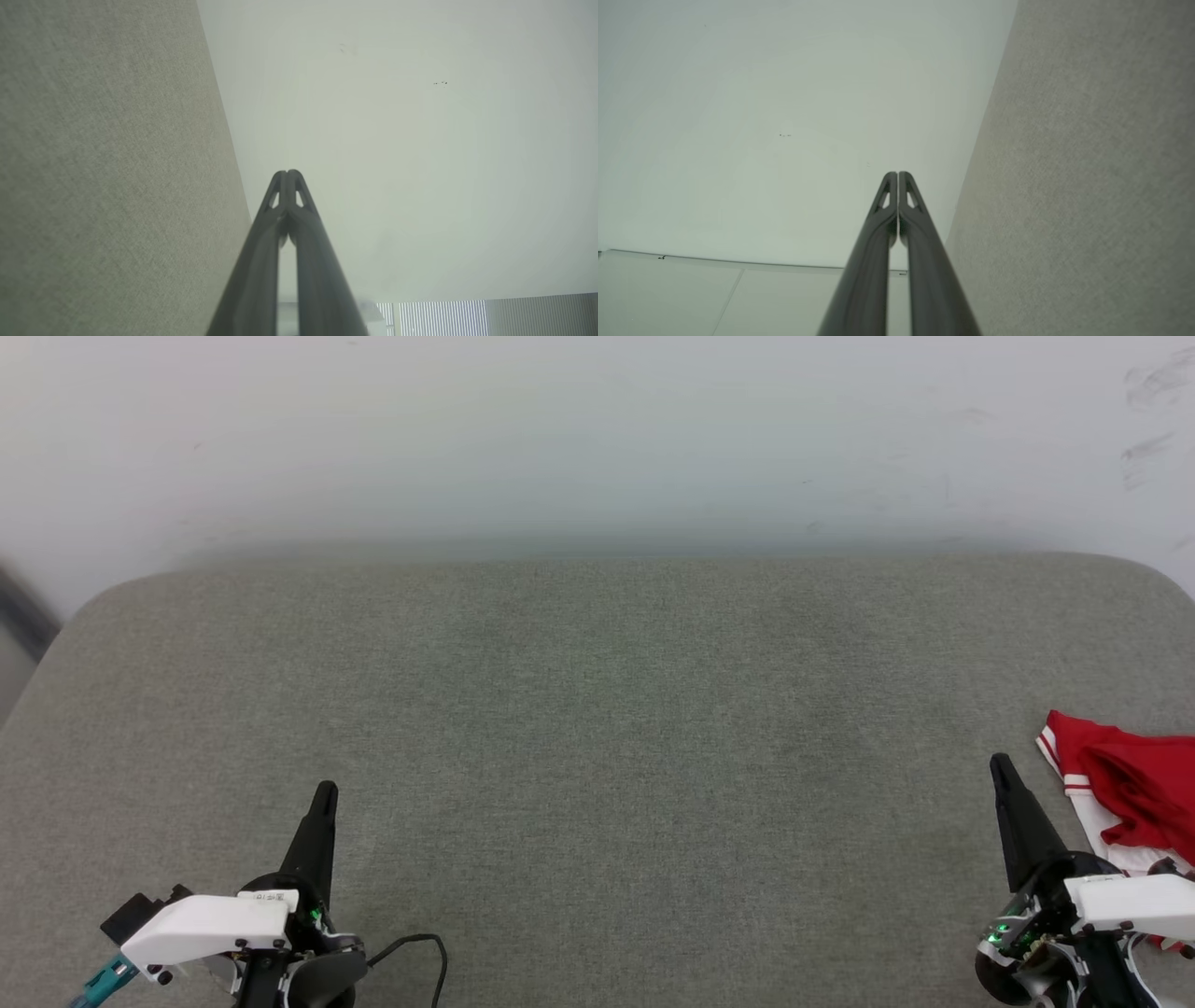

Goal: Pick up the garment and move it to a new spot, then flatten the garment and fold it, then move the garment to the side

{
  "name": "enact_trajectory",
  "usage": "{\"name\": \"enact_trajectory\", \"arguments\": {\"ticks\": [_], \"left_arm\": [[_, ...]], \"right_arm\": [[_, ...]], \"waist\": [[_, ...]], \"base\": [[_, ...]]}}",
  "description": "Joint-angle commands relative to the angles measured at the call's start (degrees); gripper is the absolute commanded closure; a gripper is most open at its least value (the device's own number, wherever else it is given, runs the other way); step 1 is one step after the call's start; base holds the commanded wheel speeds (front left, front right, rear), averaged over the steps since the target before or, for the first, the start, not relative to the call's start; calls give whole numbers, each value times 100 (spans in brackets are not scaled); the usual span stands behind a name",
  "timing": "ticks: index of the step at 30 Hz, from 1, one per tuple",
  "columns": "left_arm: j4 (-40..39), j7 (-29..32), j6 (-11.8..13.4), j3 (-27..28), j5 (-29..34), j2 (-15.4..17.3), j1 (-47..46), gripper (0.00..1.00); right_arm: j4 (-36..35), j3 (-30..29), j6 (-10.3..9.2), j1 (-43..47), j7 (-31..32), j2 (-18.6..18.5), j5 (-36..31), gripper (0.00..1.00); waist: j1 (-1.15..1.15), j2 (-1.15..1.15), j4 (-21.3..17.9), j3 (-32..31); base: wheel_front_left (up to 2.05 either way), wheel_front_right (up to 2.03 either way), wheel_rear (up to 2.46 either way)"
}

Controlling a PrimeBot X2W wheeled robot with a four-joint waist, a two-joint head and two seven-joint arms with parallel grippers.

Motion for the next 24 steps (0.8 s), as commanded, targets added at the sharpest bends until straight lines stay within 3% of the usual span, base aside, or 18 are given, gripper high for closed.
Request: {"name": "enact_trajectory", "arguments": {"ticks": [1, 24], "left_arm": [[-1, 22, -32, 33, -88, -17, -66, 100], [6, 90, -59, 75, -302, -43, -78, 100]], "right_arm": [[28, -10, -2, -66, 36, 24, 108, 100], [70, -22, -2, -103, 41, 27, 351, 100]], "waist": [[0, 0, 3, 2], [0, 0, 18, 17]], "base": [[0, 0, 0], [0, 0, 0]]}}
